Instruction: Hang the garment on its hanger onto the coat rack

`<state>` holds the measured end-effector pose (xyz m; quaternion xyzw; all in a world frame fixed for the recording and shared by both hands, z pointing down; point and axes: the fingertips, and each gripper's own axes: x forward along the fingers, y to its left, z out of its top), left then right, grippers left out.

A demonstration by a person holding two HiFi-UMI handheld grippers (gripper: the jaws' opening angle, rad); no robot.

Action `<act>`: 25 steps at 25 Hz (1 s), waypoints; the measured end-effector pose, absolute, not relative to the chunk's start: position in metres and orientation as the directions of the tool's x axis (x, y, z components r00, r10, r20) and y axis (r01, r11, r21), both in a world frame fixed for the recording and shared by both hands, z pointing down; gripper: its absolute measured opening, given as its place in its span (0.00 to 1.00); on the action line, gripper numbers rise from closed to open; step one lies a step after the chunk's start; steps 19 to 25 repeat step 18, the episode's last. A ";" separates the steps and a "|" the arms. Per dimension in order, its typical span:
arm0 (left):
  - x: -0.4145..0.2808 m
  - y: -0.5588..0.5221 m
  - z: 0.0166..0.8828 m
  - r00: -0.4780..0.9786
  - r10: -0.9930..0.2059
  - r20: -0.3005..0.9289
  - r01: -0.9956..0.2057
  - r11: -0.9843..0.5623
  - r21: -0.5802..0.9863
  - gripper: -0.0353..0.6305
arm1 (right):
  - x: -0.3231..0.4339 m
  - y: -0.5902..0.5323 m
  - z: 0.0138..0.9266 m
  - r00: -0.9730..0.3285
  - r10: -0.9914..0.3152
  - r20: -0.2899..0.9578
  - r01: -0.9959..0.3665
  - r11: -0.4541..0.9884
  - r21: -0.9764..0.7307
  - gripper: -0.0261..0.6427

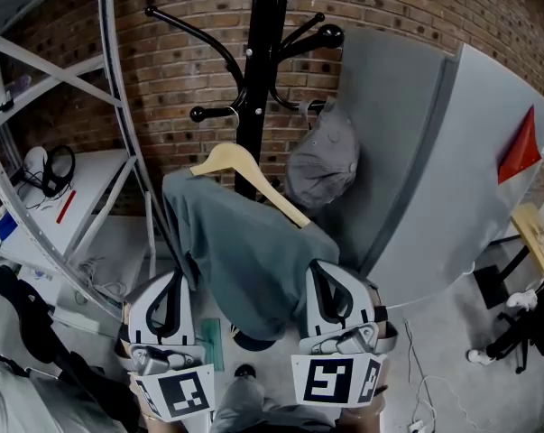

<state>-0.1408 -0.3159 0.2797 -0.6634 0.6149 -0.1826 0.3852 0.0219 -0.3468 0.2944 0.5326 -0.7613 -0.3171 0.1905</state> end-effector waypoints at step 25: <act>-0.145 -0.309 0.279 0.221 -0.953 -0.208 -0.748 -0.029 -0.663 0.06 | 0.019 -0.336 0.289 -0.356 -0.933 -0.060 -0.713 0.229 0.663 0.07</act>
